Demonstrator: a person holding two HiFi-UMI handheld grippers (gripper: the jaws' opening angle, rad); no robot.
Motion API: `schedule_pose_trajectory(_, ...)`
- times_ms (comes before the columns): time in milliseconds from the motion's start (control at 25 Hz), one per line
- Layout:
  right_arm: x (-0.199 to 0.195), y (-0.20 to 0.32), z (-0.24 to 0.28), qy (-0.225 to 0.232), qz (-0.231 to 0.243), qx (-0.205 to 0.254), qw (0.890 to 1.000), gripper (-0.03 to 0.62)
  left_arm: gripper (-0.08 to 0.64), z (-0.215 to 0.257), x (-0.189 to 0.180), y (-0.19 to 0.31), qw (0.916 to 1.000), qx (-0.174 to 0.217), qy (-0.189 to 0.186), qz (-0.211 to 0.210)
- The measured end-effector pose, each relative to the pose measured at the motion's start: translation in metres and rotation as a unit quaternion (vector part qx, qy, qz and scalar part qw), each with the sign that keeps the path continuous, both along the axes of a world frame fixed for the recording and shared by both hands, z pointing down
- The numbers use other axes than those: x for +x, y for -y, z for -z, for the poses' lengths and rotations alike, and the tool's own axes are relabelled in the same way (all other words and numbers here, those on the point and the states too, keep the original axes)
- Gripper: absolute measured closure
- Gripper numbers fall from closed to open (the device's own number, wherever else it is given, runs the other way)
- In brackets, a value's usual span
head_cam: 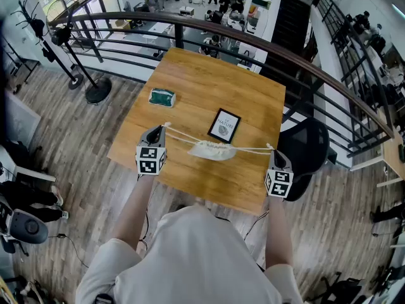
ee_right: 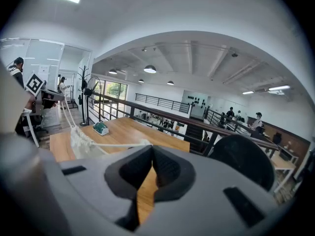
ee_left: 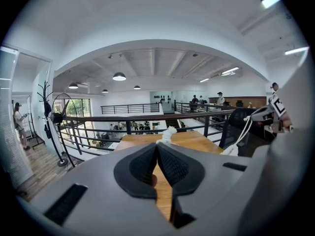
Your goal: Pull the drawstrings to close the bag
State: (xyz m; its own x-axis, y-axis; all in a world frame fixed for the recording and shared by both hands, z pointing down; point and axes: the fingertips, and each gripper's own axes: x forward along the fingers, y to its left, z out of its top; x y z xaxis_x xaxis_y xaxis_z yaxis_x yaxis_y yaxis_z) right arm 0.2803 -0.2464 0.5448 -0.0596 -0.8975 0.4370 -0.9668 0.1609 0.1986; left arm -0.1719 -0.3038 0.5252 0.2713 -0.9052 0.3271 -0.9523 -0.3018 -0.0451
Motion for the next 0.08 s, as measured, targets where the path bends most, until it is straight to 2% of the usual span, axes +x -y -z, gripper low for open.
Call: schedule_pose_trajectory(80, 0.0004, -0.0026, -0.0002, -0.005, 0.002, 0.000, 1.000, 0.584, 0.560, 0.0005, 0.0011, -0.0021, 1.0000, 0.001, 0.000, 0.000)
